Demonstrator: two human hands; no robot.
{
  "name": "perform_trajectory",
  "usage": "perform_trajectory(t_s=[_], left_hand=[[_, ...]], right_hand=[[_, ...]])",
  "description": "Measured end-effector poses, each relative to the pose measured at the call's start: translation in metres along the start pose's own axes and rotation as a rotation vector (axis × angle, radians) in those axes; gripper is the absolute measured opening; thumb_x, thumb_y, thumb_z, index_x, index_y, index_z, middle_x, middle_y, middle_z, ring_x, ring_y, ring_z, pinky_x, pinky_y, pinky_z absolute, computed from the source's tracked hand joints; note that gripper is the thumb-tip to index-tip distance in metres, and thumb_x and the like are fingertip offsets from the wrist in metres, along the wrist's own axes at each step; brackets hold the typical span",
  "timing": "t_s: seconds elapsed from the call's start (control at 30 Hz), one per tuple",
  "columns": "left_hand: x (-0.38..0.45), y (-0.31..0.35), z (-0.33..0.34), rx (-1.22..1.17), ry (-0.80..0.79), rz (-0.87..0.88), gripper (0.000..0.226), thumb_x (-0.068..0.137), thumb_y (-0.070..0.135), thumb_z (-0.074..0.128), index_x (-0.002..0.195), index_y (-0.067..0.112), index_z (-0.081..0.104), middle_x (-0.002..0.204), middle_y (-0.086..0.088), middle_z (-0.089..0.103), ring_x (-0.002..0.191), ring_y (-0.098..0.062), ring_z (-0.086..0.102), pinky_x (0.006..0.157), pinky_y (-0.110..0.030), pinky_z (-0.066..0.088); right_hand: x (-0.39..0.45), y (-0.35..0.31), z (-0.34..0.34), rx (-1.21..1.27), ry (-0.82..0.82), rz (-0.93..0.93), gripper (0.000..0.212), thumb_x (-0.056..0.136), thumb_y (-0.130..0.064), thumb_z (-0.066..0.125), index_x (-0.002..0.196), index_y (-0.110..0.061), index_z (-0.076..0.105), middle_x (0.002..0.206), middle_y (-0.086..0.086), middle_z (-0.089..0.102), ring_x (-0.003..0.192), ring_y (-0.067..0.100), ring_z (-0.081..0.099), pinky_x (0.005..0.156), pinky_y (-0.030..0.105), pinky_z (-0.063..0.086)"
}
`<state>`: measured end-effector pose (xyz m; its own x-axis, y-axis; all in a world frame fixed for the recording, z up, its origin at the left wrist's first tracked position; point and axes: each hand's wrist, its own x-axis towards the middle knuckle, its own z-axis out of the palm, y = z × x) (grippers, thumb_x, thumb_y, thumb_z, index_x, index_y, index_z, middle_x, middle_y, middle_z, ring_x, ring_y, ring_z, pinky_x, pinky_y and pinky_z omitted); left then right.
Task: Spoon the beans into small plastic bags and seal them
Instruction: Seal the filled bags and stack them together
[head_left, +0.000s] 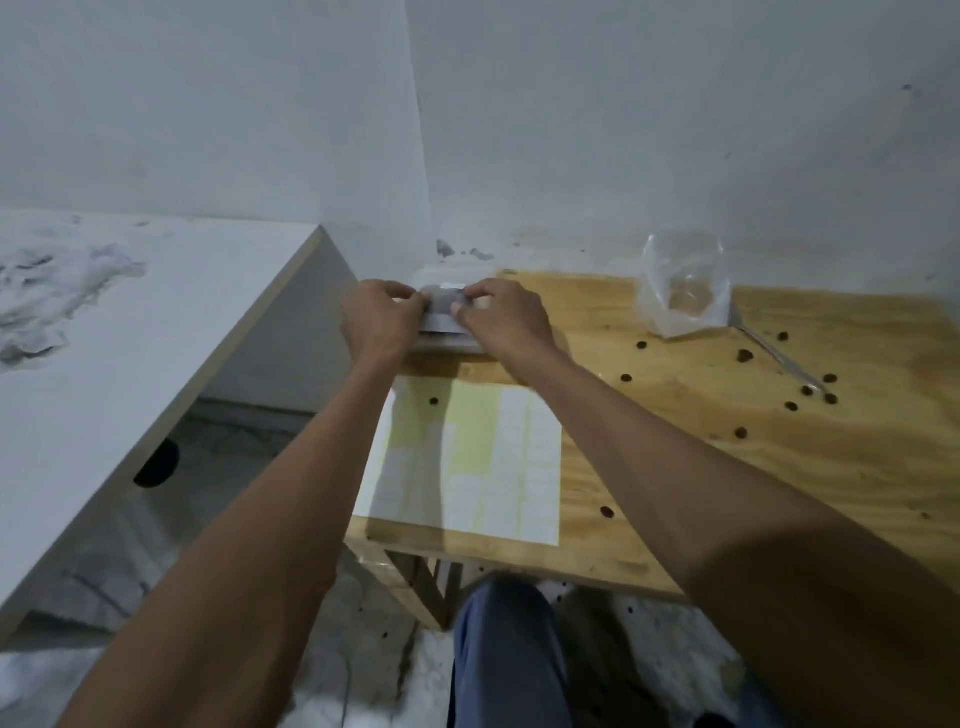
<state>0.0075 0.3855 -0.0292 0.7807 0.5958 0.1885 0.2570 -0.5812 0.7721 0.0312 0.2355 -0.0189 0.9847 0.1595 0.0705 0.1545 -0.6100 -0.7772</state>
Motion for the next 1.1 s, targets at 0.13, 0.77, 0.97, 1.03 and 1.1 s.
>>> perform_trajectory(t_s=[0.13, 0.77, 0.97, 1.03, 1.1], left_hand=[[-0.005, 0.004, -0.006, 0.026, 0.029, 0.080, 0.030, 0.090, 0.043, 0.067, 0.104, 0.019, 0.081, 0.105, -0.001, 0.077, 0.098, -0.019, 0.069, 0.087, -0.036, 0.057], [-0.138, -0.035, -0.027, 0.432, -0.098, 0.329, 0.127, 0.068, 0.098, 0.034, 0.154, 0.004, 0.030, 0.164, -0.018, 0.024, 0.153, -0.035, 0.017, 0.123, -0.051, 0.019], [-0.146, -0.032, -0.024, 0.626, -0.306, 0.149, 0.147, 0.062, 0.106, 0.014, 0.158, -0.005, -0.002, 0.168, -0.022, -0.004, 0.156, -0.033, -0.006, 0.126, -0.051, -0.001], [-0.146, -0.032, -0.025, 0.645, -0.308, 0.148, 0.148, 0.060, 0.106, 0.008, 0.158, -0.005, -0.002, 0.168, -0.022, -0.004, 0.156, -0.033, -0.006, 0.126, -0.050, -0.001], [-0.144, -0.031, -0.025, 0.666, -0.326, 0.147, 0.148, 0.058, 0.104, 0.005, 0.158, -0.005, -0.003, 0.168, -0.022, -0.005, 0.156, -0.033, -0.008, 0.125, -0.051, -0.002]], right_hand=[[-0.004, 0.007, -0.002, -0.038, 0.030, -0.054, 0.037, 0.093, -0.053, 0.061, 0.122, -0.033, 0.072, 0.126, -0.003, 0.070, 0.110, 0.021, 0.065, 0.088, 0.036, 0.058], [-0.084, 0.029, -0.064, 0.067, -0.005, -0.083, 0.007, 0.090, -0.026, 0.073, 0.087, -0.020, 0.077, 0.073, -0.007, 0.060, 0.070, 0.016, 0.060, 0.066, 0.033, 0.052], [-0.086, 0.008, -0.039, -0.096, -0.181, -0.168, 0.006, 0.087, -0.019, 0.077, 0.091, -0.015, 0.079, 0.084, -0.004, 0.070, 0.075, 0.011, 0.064, 0.071, 0.029, 0.052], [-0.085, 0.002, -0.026, -0.119, -0.219, -0.150, 0.007, 0.086, -0.019, 0.078, 0.092, -0.016, 0.078, 0.088, -0.003, 0.072, 0.076, 0.015, 0.069, 0.074, 0.031, 0.058], [-0.084, -0.002, -0.013, -0.171, -0.247, -0.150, 0.010, 0.086, -0.021, 0.078, 0.095, -0.017, 0.079, 0.094, -0.002, 0.074, 0.082, 0.018, 0.071, 0.079, 0.034, 0.059]])
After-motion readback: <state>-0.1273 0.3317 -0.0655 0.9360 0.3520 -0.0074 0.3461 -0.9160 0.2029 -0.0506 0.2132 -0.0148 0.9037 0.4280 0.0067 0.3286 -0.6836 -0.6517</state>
